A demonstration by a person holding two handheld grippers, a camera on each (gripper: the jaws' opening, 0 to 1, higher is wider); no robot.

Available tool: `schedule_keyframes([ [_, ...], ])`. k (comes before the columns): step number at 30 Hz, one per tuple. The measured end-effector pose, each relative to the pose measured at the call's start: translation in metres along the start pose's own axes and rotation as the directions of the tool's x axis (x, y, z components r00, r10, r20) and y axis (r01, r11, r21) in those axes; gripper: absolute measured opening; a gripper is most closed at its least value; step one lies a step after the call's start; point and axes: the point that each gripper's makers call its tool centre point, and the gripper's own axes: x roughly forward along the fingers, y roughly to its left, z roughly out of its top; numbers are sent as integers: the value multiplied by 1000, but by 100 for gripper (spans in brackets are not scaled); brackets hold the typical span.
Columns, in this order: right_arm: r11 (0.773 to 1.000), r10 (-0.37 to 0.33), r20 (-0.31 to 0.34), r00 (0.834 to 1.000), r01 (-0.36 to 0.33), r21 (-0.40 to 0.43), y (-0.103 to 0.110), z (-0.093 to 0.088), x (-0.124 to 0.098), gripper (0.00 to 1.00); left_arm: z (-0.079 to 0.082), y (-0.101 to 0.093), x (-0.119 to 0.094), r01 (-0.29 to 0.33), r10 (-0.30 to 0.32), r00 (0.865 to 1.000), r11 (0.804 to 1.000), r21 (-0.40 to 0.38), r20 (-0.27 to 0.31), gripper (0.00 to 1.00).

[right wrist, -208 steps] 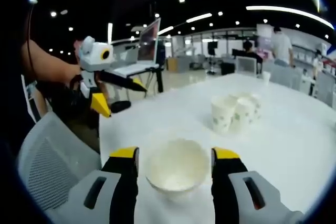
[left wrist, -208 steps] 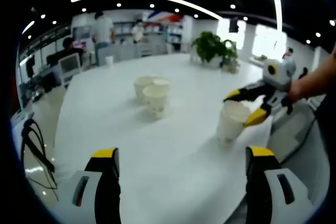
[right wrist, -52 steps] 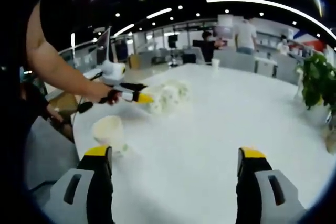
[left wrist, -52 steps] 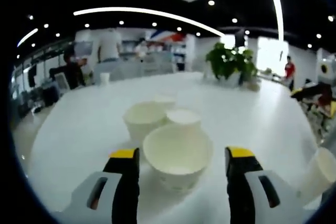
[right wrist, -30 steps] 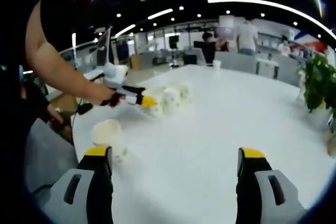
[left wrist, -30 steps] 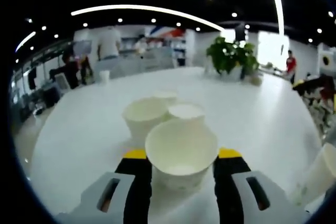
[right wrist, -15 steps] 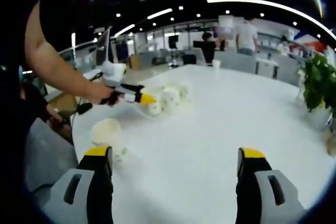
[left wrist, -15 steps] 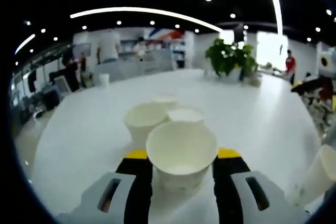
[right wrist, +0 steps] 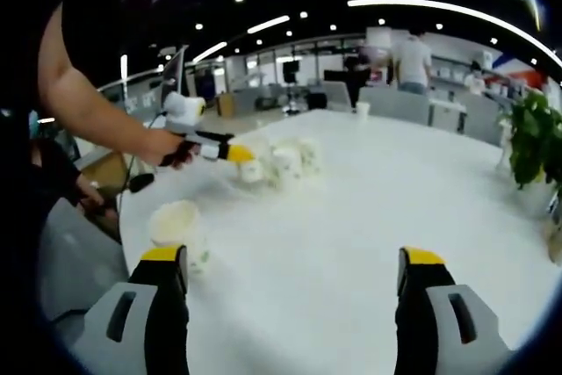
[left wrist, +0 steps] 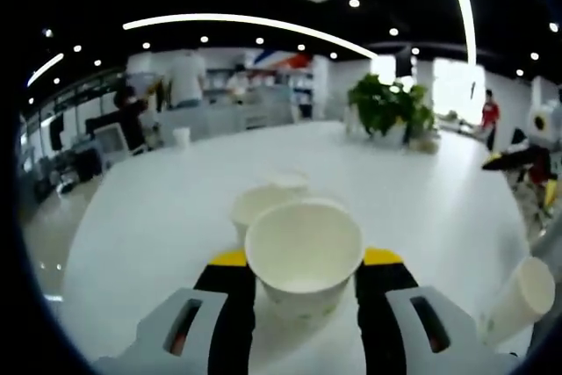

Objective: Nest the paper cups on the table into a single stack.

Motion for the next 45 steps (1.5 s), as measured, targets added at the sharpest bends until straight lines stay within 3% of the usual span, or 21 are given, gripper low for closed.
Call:
schedule_keyframes([
  [13, 1000, -2, 6, 1000, 2, -13, -5, 10, 1, 98, 48, 6, -5, 26, -27, 999, 1000, 16, 28, 42],
  [19, 1000, -1, 8, 1000, 1, -21, -6, 14, 1, 98, 60, 12, -7, 40, -40, 999, 999, 22, 14, 43],
  [27, 999, 3, 9, 1000, -2, -37, -6, 16, -1, 98, 83, 25, -13, 26, -26, 1000, 998, 49, 0, 42],
  [32, 999, 5, 10, 1000, -5, -40, -4, 18, -2, 98, 103, 31, -16, 20, -21, 999, 999, 46, 24, 42],
  [38, 999, 8, 9, 1000, -8, -44, -4, 17, -2, 98, 131, 20, -20, 35, -39, 998, 997, 67, 54, 42],
  [45, 999, 7, 14, 1000, -7, -49, -3, 18, -4, 98, 143, 7, -22, 55, -61, 997, 992, 115, 46, 42],
])
